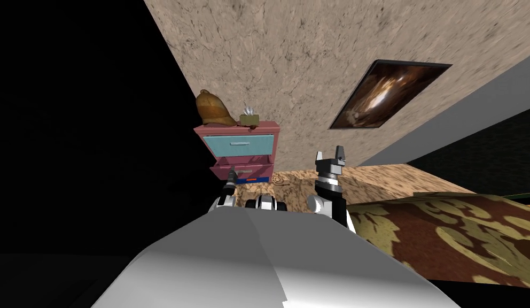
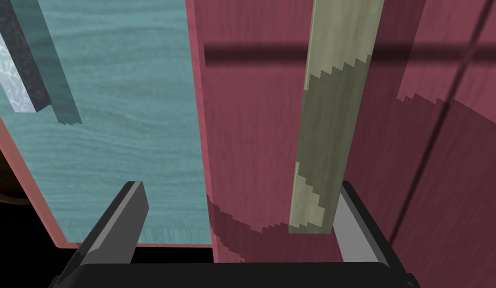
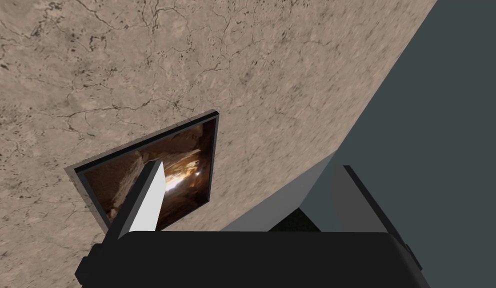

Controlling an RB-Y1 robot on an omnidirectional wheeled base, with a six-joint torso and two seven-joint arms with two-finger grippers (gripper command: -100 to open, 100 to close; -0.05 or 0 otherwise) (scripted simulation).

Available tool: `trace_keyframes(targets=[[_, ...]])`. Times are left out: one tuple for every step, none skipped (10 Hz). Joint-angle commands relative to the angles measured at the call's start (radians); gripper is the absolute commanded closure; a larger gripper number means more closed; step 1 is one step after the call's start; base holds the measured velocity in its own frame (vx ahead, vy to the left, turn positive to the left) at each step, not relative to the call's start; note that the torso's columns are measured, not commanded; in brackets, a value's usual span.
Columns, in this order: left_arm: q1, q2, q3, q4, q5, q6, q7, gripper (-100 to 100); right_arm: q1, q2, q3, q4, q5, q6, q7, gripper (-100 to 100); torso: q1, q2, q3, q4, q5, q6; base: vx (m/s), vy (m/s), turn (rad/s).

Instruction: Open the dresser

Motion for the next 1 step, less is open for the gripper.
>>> trace_keyframes(targets=[[0.0, 0.0, 0.0, 0.0, 0.0, 0.0, 0.0, 0, 0.0, 0.0, 0.0, 0.0, 0.0, 0.0, 0.0, 0, 0.0, 0.0, 0.0, 0.0, 0.0, 0.0, 0.0, 0.0, 0.0]])
